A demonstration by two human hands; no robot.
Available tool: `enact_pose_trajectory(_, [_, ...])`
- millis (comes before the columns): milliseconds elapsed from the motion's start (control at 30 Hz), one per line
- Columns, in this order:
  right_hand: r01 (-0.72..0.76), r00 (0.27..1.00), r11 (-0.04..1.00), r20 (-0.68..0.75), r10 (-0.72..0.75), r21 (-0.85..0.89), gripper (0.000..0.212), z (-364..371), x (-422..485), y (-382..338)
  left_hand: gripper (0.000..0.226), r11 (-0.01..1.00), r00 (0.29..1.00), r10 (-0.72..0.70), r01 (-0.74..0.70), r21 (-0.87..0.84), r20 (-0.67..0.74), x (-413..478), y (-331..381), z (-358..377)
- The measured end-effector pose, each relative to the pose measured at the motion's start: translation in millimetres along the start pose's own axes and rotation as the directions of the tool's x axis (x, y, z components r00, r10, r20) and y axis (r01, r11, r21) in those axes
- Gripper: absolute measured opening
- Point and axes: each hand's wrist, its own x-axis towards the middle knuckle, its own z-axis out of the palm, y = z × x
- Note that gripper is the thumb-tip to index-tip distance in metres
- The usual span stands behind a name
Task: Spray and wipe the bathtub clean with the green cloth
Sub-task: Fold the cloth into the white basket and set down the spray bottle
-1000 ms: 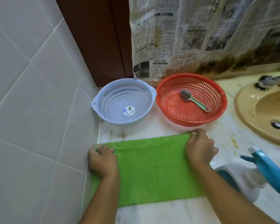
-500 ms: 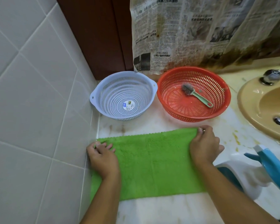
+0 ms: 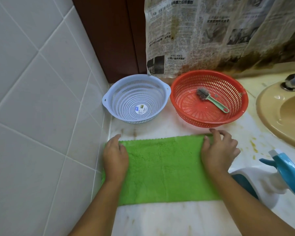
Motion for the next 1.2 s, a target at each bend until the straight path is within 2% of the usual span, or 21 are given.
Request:
enact_pose_trajectory(67, [0.209, 0.978, 0.977, -0.009, -0.209, 0.043, 0.030, -3, -8, -6, 0.032, 0.985, 0.987, 0.154, -0.156, 0.070, 0.036, 2, 0, -1])
enact_pose_trajectory(100, [0.331, 0.943, 0.941, 0.015, -0.332, 0.074, 0.026, -4, -15, -10, 0.031, 0.977, 0.979, 0.193, -0.198, 0.081, 0.067, 1, 0, -1])
enact_pose_trajectory(167, [0.501, 0.848, 0.859, 0.134, -0.512, 0.110, 0.034, -2, -29, -17, 0.031, 0.960, 0.951, 0.266, -0.276, 0.043, 0.160, -5, -3, 0])
enact_pose_trajectory(200, [0.534, 0.811, 0.840, 0.224, -0.540, 0.094, 0.043, 1, -36, -19, 0.033, 0.953, 0.932, 0.285, -0.300, 0.034, 0.224, -10, -8, 2])
enact_pose_trajectory(267, [0.547, 0.767, 0.837, 0.397, -0.504, 0.006, 0.062, 5, -43, -20, 0.043, 0.941, 0.898, 0.237, -0.307, 0.142, 0.371, -18, -18, 6])
enact_pose_trajectory(333, [0.545, 0.737, 0.835, 0.516, -0.437, -0.071, 0.072, 7, -39, -15, 0.059, 0.901, 0.881, 0.165, -0.317, 0.297, 0.443, -20, -28, 7])
enact_pose_trajectory(400, [0.538, 0.723, 0.835, 0.573, -0.387, -0.115, 0.082, 3, -29, -10, 0.071, 0.876, 0.874, 0.123, -0.318, 0.362, 0.469, -19, -26, 6])
enact_pose_trajectory(467, [0.515, 0.727, 0.842, 0.603, -0.329, -0.161, 0.095, -3, -19, -7, 0.072, 0.846, 0.874, 0.094, -0.323, 0.425, 0.477, -18, -20, 7])
enact_pose_trajectory(533, [0.479, 0.744, 0.856, 0.608, -0.278, -0.194, 0.103, -7, -16, -9, 0.069, 0.824, 0.894, 0.074, -0.304, 0.477, 0.442, -20, -15, 7])
enact_pose_trajectory(600, [0.458, 0.754, 0.871, 0.596, -0.277, -0.175, 0.100, -10, -25, -14, 0.069, 0.848, 0.907, 0.123, -0.307, 0.433, 0.403, -29, -12, 5])
enact_pose_trajectory(667, [0.529, 0.708, 0.843, 0.598, -0.377, -0.096, 0.090, -9, -43, -17, 0.065, 0.851, 0.866, 0.240, -0.405, 0.335, 0.439, -44, -14, 7])
enact_pose_trajectory(733, [0.620, 0.664, 0.784, 0.560, -0.495, -0.042, 0.081, -6, -63, -12, 0.061, 0.820, 0.820, 0.282, -0.475, 0.318, 0.499, -59, -17, 8])
enact_pose_trajectory(833, [0.624, 0.687, 0.778, 0.525, -0.503, -0.072, 0.078, -3, -72, -4, 0.063, 0.817, 0.836, 0.231, -0.445, 0.368, 0.497, -66, -20, 5])
enact_pose_trajectory(1000, [0.526, 0.773, 0.827, 0.515, -0.370, -0.196, 0.091, -10, -72, -1, 0.070, 0.804, 0.877, 0.130, -0.366, 0.469, 0.462, -67, -22, -1])
enact_pose_trajectory(1200, [0.499, 0.784, 0.836, 0.529, -0.324, -0.227, 0.100, -21, -77, 7, 0.084, 0.815, 0.905, 0.039, -0.275, 0.510, 0.424, -81, -16, -7])
